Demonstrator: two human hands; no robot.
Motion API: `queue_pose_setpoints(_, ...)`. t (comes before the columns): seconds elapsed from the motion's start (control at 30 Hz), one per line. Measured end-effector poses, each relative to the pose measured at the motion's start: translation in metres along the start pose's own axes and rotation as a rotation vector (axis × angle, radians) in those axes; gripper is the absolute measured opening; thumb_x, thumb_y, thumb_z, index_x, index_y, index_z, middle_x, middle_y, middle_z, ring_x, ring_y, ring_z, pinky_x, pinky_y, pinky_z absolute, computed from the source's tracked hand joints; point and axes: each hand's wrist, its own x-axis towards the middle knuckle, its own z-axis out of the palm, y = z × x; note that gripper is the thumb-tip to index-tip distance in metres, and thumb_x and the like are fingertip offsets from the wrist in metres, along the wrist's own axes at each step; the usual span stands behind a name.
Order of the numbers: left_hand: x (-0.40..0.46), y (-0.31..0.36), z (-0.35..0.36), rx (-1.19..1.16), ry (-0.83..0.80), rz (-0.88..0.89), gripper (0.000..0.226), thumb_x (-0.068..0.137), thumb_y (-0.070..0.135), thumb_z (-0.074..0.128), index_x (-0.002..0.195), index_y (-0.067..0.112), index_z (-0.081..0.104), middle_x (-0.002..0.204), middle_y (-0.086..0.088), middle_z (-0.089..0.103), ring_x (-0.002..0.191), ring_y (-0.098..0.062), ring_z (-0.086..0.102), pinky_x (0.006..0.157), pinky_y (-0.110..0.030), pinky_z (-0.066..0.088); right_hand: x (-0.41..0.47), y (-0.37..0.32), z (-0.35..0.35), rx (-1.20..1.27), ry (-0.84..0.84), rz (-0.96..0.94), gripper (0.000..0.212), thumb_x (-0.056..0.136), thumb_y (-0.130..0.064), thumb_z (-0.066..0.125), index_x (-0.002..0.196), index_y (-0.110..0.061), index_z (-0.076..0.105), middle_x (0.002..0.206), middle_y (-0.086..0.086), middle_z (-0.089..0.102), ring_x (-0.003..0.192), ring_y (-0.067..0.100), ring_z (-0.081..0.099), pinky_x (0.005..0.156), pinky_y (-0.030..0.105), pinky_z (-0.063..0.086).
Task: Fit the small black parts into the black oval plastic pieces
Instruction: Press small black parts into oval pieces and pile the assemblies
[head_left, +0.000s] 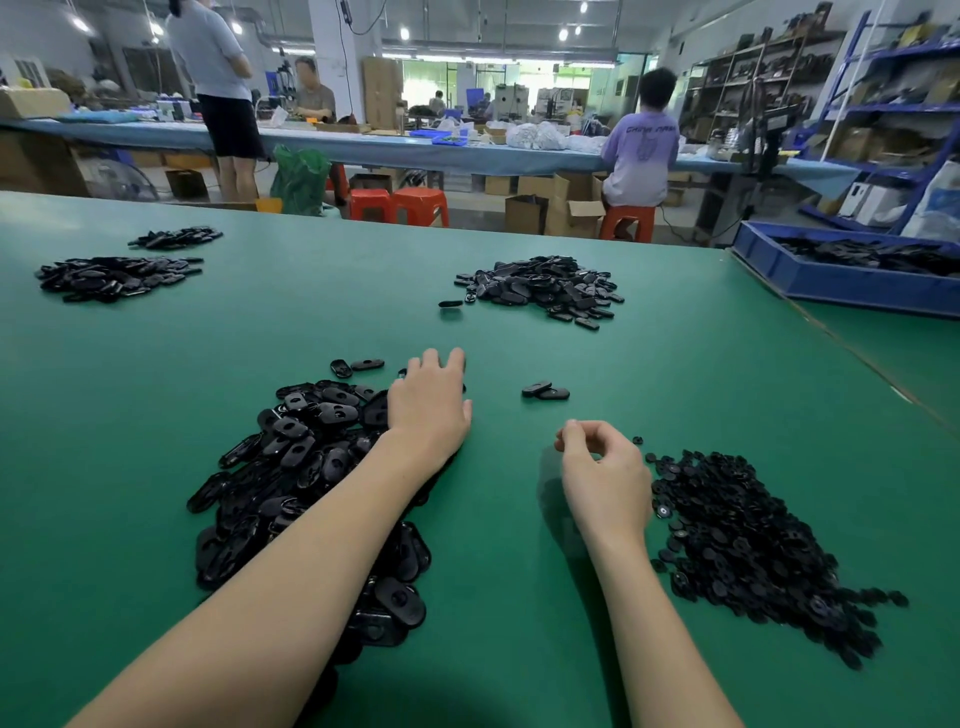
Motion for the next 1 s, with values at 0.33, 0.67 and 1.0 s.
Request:
queue_pose_setpoints(0.33,0.014,-0.001,-0.014,-0.002,-0.097,-0.021,0.047,0.086,0.06,0.061,0.119,0.026,0.058,0.125,-0.005,0.053,0.123,-0.027,0.047,0.1,-0.042,0.037,-0.001,-0.001,0.0,-0.012,-0.008,-0.014,0.026,0.096,-0.045,0.055,0.082,-0.027,0.069,0.087,-0.018,0.069,0.075,0.005,0.061,0.065,0.029,0.038)
queue_pose_setpoints(0.67,0.008,0.004,-0.019,0.054,-0.183,-0.07,0.046,0.089,0.053,0.059,0.124,0.022,0.057,0.131,-0.008,0.051,0.128,-0.03,0.044,0.106,-0.047,0.035,-0.004,-0.003,0.0,-0.017,0.004,-0.019,0.026,0.097,-0.045,0.054,0.082,-0.028,0.067,0.087,-0.019,0.069,0.073,-0.001,0.059,0.063,0.025,0.038)
queue_pose_setpoints(1.0,-0.002,0.052,-0.004,-0.139,-0.145,0.356,0.023,0.096,0.03,0.055,0.117,0.025,0.065,0.123,0.003,0.063,0.12,-0.021,0.051,0.097,-0.036,0.044,-0.004,-0.006,-0.003,0.027,0.014,-0.007,0.024,0.096,-0.041,0.056,0.081,-0.025,0.068,0.088,-0.016,0.07,0.084,0.016,0.063,0.075,0.033,0.046)
